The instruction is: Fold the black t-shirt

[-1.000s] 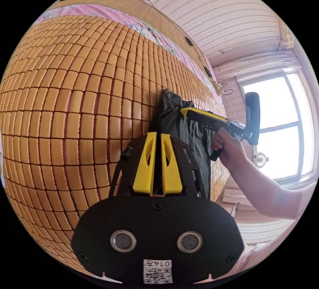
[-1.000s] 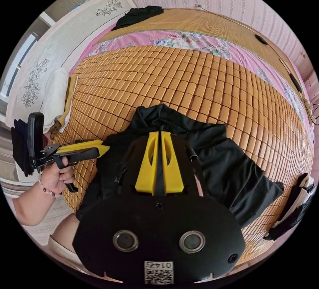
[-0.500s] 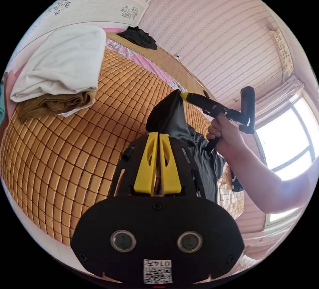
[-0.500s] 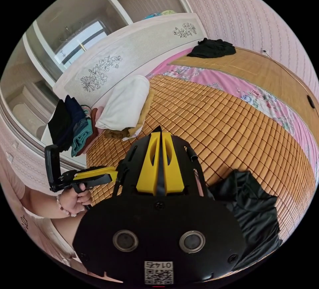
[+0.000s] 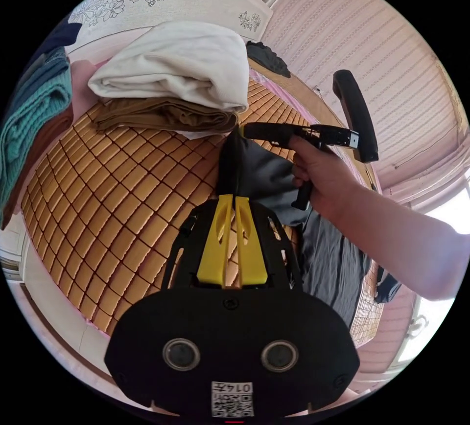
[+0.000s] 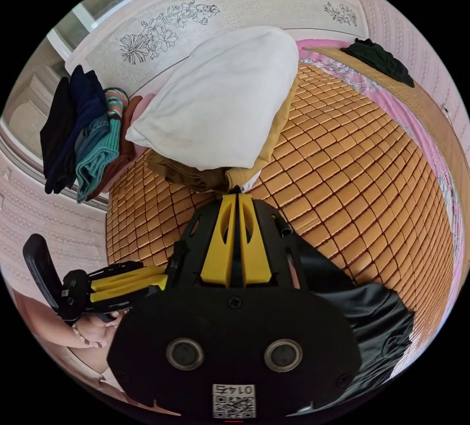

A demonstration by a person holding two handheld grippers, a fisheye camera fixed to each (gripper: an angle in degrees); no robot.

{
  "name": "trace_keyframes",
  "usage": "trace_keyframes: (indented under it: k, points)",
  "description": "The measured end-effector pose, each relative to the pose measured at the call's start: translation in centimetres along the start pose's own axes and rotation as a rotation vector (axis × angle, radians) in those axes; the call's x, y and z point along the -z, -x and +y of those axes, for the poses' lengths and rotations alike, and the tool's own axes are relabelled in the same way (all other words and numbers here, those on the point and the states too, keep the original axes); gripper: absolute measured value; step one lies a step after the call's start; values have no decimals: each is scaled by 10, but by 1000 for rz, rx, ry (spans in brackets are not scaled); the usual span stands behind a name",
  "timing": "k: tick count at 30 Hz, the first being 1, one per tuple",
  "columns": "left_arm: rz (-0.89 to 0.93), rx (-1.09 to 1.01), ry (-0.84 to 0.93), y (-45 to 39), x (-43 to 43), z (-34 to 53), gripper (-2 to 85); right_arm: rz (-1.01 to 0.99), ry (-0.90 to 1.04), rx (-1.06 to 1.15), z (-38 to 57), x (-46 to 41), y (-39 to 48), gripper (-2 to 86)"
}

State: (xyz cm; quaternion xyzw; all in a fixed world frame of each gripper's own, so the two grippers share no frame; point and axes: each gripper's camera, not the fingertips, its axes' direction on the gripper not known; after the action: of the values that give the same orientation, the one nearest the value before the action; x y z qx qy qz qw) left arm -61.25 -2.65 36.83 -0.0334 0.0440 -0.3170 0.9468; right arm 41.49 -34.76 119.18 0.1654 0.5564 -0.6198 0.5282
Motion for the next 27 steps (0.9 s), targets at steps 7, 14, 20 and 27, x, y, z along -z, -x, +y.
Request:
trace_keyframes:
  k: [7,14,20,27]
  points:
    - [20,25,53,21,-6,6,-6,39,18,98,-26,-31,36,6]
    - [87,73,80,40,3,9,46,32,-96,42,-27,32,18,51]
    - [60,51,42,42,18,1,51,-16,-94,-14,-38,59,-3,59]
    - [22,-19,147,27,-23,-28,68,-152,-6,42,-53,28,33,8]
